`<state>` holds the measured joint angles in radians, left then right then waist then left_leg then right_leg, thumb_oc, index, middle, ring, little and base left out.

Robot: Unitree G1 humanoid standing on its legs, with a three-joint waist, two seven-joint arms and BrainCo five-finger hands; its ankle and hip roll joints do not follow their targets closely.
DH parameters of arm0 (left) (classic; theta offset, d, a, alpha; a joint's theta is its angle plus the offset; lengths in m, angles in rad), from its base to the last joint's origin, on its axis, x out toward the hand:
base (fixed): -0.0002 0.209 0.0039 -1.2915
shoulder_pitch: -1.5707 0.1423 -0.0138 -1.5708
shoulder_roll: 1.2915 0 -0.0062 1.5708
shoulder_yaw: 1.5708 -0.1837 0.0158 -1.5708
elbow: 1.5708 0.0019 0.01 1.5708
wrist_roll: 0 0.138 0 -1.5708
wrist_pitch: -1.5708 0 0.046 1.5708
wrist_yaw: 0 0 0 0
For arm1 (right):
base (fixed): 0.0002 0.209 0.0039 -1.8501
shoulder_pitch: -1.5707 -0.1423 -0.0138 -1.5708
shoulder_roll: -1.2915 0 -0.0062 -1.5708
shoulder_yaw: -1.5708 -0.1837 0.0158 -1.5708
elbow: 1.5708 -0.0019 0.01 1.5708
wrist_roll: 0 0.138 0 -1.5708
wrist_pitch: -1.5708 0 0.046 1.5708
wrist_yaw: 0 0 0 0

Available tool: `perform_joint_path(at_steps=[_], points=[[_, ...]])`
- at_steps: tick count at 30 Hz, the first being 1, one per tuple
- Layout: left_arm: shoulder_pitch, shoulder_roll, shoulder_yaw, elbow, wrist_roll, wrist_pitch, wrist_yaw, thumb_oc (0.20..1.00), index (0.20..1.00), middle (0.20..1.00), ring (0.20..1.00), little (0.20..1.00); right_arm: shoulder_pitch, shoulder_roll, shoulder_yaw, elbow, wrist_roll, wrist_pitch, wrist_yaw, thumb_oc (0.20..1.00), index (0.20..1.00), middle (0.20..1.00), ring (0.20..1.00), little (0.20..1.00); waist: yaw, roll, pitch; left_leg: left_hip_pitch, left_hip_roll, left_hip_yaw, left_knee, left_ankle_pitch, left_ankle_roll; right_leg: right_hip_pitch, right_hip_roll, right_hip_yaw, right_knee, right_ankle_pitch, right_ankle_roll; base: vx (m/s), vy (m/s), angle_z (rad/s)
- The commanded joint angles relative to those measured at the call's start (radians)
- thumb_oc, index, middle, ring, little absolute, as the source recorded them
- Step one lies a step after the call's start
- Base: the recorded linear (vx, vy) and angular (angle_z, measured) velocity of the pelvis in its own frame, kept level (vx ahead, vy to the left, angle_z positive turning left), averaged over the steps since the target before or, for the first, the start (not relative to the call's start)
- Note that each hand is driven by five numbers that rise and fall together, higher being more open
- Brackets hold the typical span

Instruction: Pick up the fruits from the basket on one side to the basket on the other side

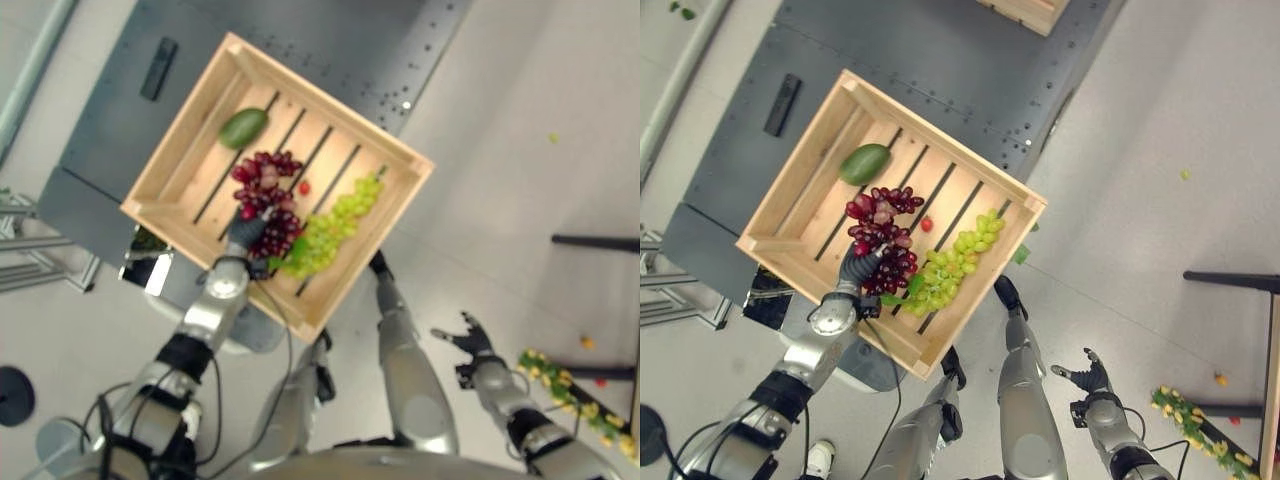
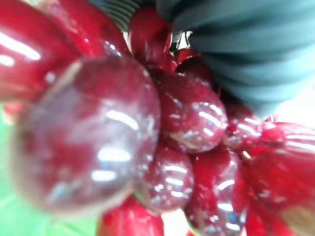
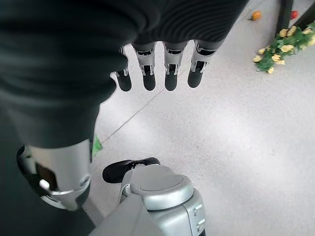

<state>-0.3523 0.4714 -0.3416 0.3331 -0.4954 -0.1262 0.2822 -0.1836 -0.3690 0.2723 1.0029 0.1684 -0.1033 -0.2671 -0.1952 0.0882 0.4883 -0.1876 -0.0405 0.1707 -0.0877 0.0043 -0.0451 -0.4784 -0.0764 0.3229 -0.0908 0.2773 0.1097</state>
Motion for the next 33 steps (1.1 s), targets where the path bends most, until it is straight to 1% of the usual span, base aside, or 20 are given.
perform_joint_path(at_steps=[1,10,15,17,18,19,24,28,29,33], points=[[0.005,0.049,0.066,-0.089,-0.055,-0.085,-0.040,0.200,0.200,0.200,0.200,0.200,0.057,-0.010,0.002,0.015,-0.021,0.003,0.019,1.000,1.000,1.000,1.000,1.000,0.008,0.019,-0.059,-0.181,0.006,-0.073,0.096,0.033,-0.021,0.044,0.019,-0.044,0.033,-0.155,0.042,-0.01,-0.014,0.15],[0.101,0.102,0.116,-0.296,-0.123,-0.101,-0.103,0.200,0.200,0.200,0.200,0.200,0.052,-0.010,0.015,0.010,-0.038,0.004,0.049,1.000,1.000,1.000,1.000,1.000,0.039,0.000,-0.081,-0.165,0.007,-0.107,0.101,0.029,-0.016,0.074,0.016,-0.071,0.039,-0.168,0.037,-0.01,-0.007,0.10],[0.145,0.128,0.132,-0.374,-0.142,-0.102,-0.152,0.200,0.200,0.200,0.200,0.200,0.047,-0.030,0.026,-0.077,-0.031,-0.012,0.080,1.000,1.000,1.000,1.000,1.000,0.053,-0.012,-0.099,-0.145,0.008,-0.121,0.106,0.023,-0.013,0.099,0.016,-0.082,0.043,-0.178,0.036,0.00,0.004,0.13],[0.162,0.128,0.135,-0.391,-0.154,-0.097,-0.169,0.200,0.200,0.200,0.200,0.200,0.046,-0.047,0.033,-0.142,-0.022,-0.021,0.098,1.000,1.000,1.000,1.000,1.000,0.058,-0.017,-0.108,-0.133,0.008,-0.127,0.108,0.019,-0.011,0.111,0.015,-0.087,0.045,-0.182,0.035,0.01,0.012,0.10],[0.163,0.128,0.136,-0.392,-0.154,-0.096,-0.169,0.200,0.200,0.200,0.200,0.200,0.048,-0.047,0.033,-0.144,-0.022,-0.020,0.099,1.000,1.000,1.000,1.000,1.000,0.058,-0.016,-0.107,-0.132,0.008,-0.128,0.108,0.019,-0.011,0.113,0.015,-0.088,0.045,-0.183,0.035,0.02,0.018,0.06],[0.177,0.127,0.138,-0.400,-0.156,-0.093,-0.182,0.200,0.200,0.200,0.200,0.200,0.047,-0.063,0.031,-0.222,-0.002,-0.030,0.114,1.000,1.000,1.000,1.000,1.000,0.062,-0.022,-0.115,-0.123,0.010,-0.131,0.112,0.015,-0.010,0.125,0.013,-0.092,0.048,-0.188,0.034,0.00,0.028,0.06],[0.213,0.104,0.146,-0.430,-0.163,-0.086,-0.195,0.200,0.200,0.200,0.200,0.200,0.064,-0.099,-0.004,-0.448,0.063,-0.059,0.139,1.000,1.000,1.000,1.000,1.000,0.070,-0.034,-0.138,-0.091,0.012,-0.140,0.112,0.005,-0.005,0.156,0.013,-0.105,0.058,-0.204,0.030,0.01,0.027,0.09],[0.254,0.086,0.170,-0.478,-0.150,-0.080,-0.214,0.200,0.200,0.200,0.200,0.200,0.098,-0.132,-0.060,-0.651,0.073,-0.081,0.153,1.000,1.000,1.000,1.000,1.000,0.075,-0.052,-0.166,-0.067,0.007,-0.152,0.112,-0.007,0.004,0.179,0.010,-0.117,0.067,-0.216,0.032,0.01,0.017,0.04],[0.254,0.086,0.169,-0.479,-0.150,-0.079,-0.214,0.200,0.200,0.200,0.200,0.200,0.099,-0.132,-0.061,-0.653,0.073,-0.080,0.153,1.000,1.000,1.000,1.000,1.000,0.074,-0.052,-0.166,-0.066,0.007,-0.152,0.112,-0.007,0.004,0.180,0.010,-0.118,0.067,-0.216,0.032,0.01,0.017,0.07],[0.283,0.092,0.201,-0.510,-0.124,-0.074,-0.227,0.200,0.200,0.200,0.200,0.200,0.130,-0.158,-0.102,-0.825,0.108,-0.092,0.188,1.000,1.000,1.000,1.000,1.000,0.079,-0.069,-0.190,-0.047,0.006,-0.157,0.112,-0.018,0.011,0.197,0.007,-0.126,0.073,-0.223,0.034,0.02,0.020,0.07]])
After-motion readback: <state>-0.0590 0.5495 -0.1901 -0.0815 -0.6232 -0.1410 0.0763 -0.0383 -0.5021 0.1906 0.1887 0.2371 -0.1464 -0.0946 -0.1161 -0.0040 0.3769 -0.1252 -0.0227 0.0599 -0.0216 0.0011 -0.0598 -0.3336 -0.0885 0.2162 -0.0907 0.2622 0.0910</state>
